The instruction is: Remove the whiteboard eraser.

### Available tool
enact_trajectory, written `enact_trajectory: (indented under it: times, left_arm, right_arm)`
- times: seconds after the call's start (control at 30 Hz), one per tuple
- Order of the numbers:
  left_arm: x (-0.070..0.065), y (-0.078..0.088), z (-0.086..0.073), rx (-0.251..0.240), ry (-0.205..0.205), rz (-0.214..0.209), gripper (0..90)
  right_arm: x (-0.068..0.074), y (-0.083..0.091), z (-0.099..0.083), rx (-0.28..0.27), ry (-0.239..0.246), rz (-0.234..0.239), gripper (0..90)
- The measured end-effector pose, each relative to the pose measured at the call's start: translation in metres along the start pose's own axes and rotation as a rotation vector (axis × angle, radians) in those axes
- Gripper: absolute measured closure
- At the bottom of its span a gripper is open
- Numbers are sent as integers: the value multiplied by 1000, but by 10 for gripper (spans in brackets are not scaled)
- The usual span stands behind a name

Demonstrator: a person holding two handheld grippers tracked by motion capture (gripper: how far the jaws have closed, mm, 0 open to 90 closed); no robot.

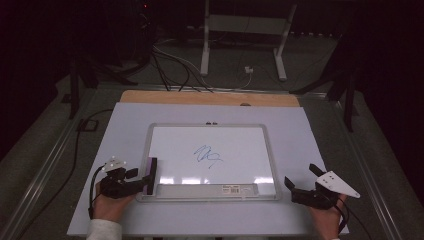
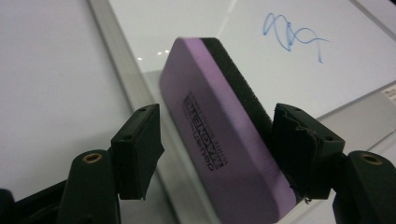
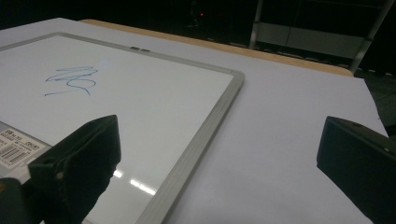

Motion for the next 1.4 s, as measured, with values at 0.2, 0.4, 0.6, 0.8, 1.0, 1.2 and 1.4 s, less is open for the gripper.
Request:
enact_trajectory:
  times: [0.2,0.4,0.6,0.8,1.0,1.2,1.4]
  left_arm:
    - [-11,-13,6,34,-29,-19,338]
    - [-12,-23,-2,97,-31,-1,379]
    - [-8,-16,0,73,-22,22,415]
    - [-8,-12,3,53,-28,28,416]
    - [-8,-8,6,30,-42,41,416]
    - [-6,-5,12,15,-52,63,416]
    - [-6,-5,21,0,-70,74,416]
  right_arm:
    - [0,1,0,-4,-3,0,2]
    - [-2,2,1,-7,-5,-2,2]
    - [-1,1,1,-7,-3,-4,2]
    - [-2,1,1,-8,-3,-5,2]
    - [-2,2,1,-9,-4,-5,2]
    - [-2,2,1,-9,-4,-5,2]
    - [-2,2,1,-10,-6,-6,2]
Point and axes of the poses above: each handheld gripper's, and its own axes: y roughly backward along the jaws, z roughly out of its top, x roughly to its left, the point moved 2 cm from there along -y, roughly forward along the jaws, and after that the axes turned 12 degrees about -y, right-handed, at the moved point
